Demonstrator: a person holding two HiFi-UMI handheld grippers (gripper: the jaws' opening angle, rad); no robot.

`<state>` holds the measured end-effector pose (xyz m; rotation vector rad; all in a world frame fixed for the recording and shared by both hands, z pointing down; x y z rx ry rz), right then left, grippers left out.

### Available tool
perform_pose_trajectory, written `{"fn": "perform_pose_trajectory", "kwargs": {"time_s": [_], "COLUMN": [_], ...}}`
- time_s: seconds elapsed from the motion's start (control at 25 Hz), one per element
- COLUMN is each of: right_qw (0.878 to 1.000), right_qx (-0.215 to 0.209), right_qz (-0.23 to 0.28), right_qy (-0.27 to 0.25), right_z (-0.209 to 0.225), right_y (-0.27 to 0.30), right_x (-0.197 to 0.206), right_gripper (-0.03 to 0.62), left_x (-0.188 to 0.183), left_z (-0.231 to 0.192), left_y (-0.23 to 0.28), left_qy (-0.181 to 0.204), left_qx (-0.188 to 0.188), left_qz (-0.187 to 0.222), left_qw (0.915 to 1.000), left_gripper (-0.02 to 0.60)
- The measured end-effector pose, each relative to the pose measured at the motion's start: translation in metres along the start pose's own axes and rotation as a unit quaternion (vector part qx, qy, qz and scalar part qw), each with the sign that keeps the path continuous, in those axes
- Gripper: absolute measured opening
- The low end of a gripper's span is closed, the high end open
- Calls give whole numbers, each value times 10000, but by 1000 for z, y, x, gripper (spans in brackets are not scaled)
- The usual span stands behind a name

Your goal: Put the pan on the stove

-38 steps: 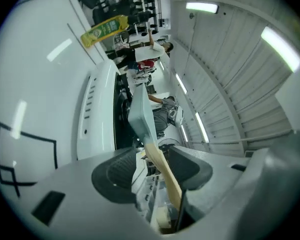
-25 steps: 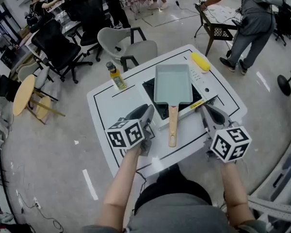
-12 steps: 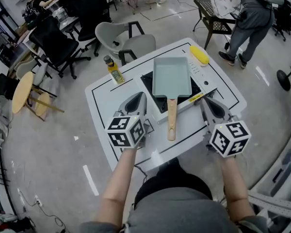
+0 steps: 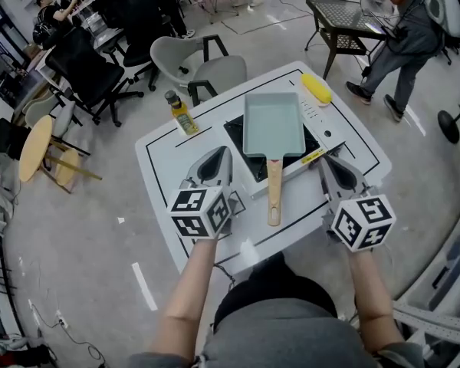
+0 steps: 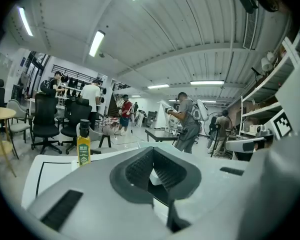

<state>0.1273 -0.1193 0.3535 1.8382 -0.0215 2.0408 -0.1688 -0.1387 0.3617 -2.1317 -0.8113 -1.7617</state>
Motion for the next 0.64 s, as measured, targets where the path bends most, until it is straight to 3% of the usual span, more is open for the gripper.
{"fn": "perform_pose_trajectory", "kwargs": {"time_s": [0.64], "right_qw": [10000], "right_qx": [3], "right_qz": [4], "right_qy": [-66], "right_z": [-1], "right_y": [-2], "right_x": [1], "right_gripper": [3], "left_x": [4], "left_z": [1], "left_y": [-3], "left_qy": [-76], "left_qx": [-26], "left_qz": [4], "left_qw": [10000], "left_gripper": [6]}}
Point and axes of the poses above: the fingertips, and each gripper's own axes: y forward along the fingers, z to its right, x out of its underside, the point moved 10 cm from there along -y, backward along the fingers, and after that the axes turned 13 degrees about x, right-handed, at the moved point
